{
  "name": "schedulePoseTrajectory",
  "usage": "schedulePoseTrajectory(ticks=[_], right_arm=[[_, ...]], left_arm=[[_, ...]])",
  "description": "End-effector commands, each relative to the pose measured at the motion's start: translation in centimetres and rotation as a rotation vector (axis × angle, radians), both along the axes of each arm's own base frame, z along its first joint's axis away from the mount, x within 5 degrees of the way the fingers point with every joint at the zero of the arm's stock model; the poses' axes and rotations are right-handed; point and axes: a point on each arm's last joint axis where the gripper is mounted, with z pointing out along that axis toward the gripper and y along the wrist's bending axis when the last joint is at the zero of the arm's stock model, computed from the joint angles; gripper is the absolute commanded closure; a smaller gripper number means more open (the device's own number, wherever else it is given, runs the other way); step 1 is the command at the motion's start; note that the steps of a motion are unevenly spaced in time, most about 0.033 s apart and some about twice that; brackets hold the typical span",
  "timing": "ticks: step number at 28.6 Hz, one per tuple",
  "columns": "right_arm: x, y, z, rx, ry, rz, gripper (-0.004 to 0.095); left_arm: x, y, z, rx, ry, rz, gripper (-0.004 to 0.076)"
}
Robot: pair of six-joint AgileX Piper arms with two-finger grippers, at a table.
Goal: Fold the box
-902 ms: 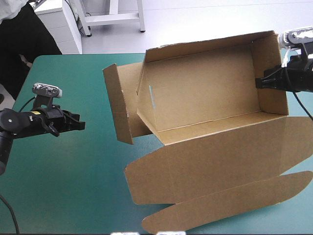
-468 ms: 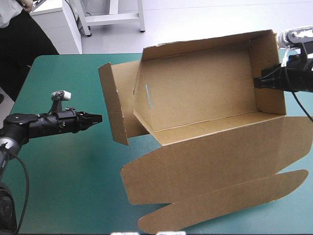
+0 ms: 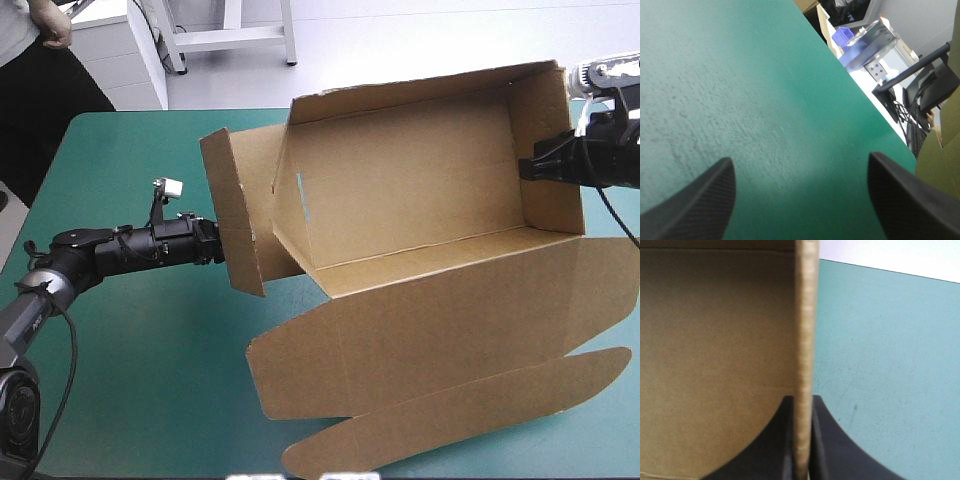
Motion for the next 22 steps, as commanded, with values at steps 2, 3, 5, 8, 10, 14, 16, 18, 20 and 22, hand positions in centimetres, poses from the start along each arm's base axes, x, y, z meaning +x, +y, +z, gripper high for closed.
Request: schedulePoseTrajectory(ticks=[2,3,5,8,10,14,16,18,20,22], right_arm=[[-1.4,0.4,1.3,0.025,-0.047,0.024,0.0928],[-1.4,0.4,1.2,0.021,-0.046,0.022,0.0928],[-1.4,0.2,1.2,0.007,-0.045,0.012,0.0928],[-1.4,0.1,1.1,-0.001,-0.039,-0.006,0.0928],[-1.4,0.1,1.1,0.002,-0.037,-0.008,0.0928],[-1.2,0.1,1.1,0.006,-0.035,-0.008,0.0927],[-1.0,0.1,1.0,0.010,-0.030,-0.006,0.0927],[-0.8,0.2,0.9,0.025,-0.030,0.003,0.0926],[-0.2,0.3,0.6,0.049,-0.032,0.006,0.0926],[0.5,0.2,0.3,0.052,-0.029,-0.002,0.0926]], left_arm=[[-0.9,-0.7,2.9,-0.147,-0.041,-0.065,0.0075],[-0.9,-0.7,2.9,-0.149,-0.044,-0.064,0.0075],[-0.9,-0.7,2.9,-0.153,-0.034,-0.062,0.0076],[-1.0,-0.8,3.3,-0.168,-0.038,-0.056,0.0076],[-1.2,-1.0,3.9,-0.191,-0.054,-0.052,0.0076],[-1.6,-1.0,5.8,-0.205,-0.108,-0.049,0.0076],[-2.0,-1.3,7.0,-0.202,-0.123,-0.062,0.0076],[-2.4,-1.7,8.3,-0.202,-0.151,-0.083,0.0076],[-3.0,-2.5,9.7,-0.201,-0.189,-0.117,0.0076],[-4.1,-3.6,11.4,-0.200,-0.244,-0.167,0.0076]])
